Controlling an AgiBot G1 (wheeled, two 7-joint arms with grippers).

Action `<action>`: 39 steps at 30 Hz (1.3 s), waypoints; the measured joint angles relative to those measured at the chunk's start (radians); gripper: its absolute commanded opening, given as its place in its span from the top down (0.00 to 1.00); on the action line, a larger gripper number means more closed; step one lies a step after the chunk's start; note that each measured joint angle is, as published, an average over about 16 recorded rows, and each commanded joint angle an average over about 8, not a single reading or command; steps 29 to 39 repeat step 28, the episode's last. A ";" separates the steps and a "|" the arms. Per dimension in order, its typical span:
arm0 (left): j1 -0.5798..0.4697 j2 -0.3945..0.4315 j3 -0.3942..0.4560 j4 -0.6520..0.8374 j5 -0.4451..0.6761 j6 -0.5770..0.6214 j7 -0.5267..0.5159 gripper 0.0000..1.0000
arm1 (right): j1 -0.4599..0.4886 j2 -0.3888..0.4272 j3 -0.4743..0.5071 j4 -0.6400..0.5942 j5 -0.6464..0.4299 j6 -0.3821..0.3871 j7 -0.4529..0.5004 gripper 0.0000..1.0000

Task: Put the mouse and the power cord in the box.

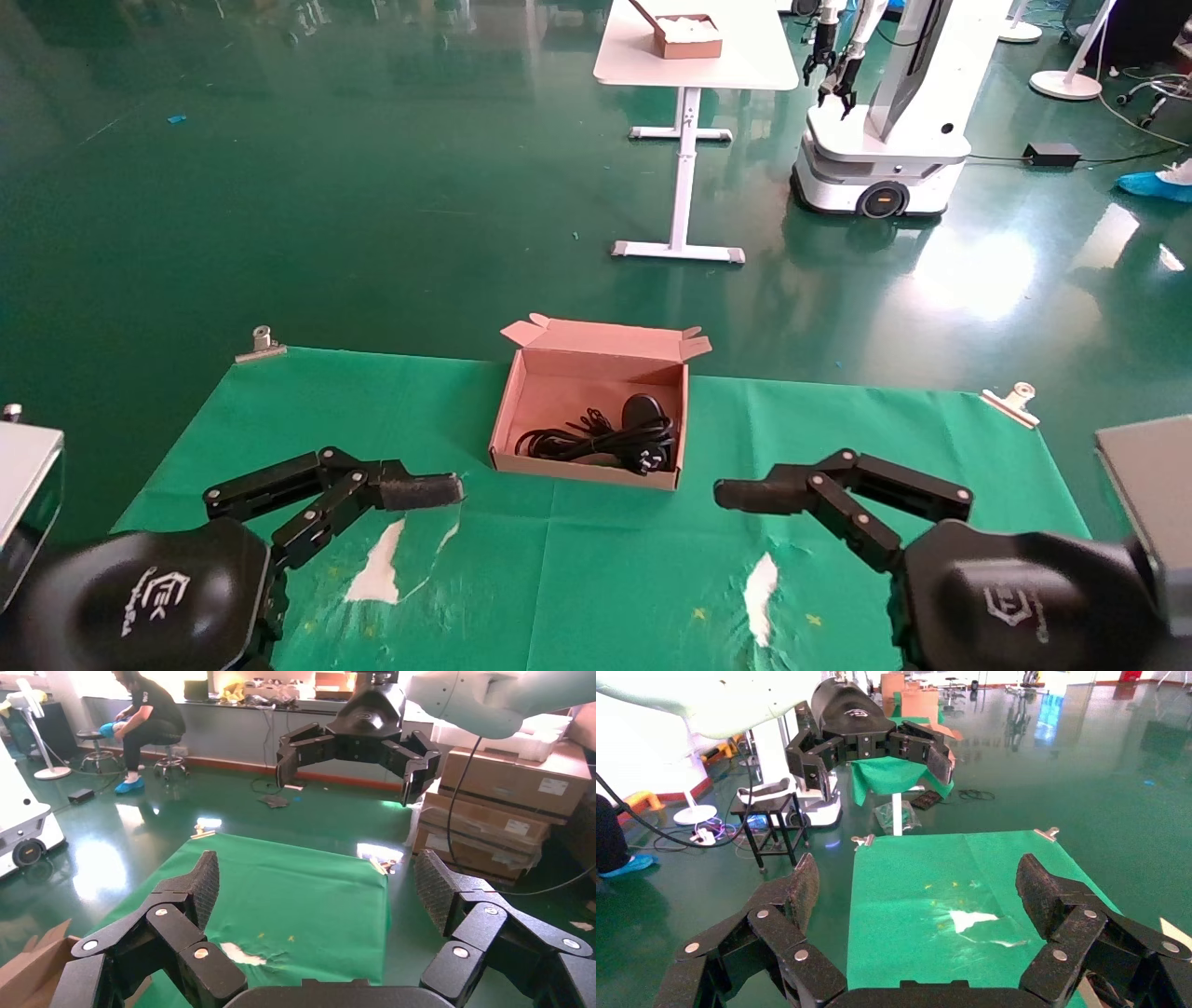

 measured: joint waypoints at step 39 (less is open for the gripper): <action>-0.005 0.006 0.002 0.010 0.008 -0.005 0.002 0.00 | 0.008 -0.004 -0.003 -0.008 -0.006 0.000 -0.003 0.00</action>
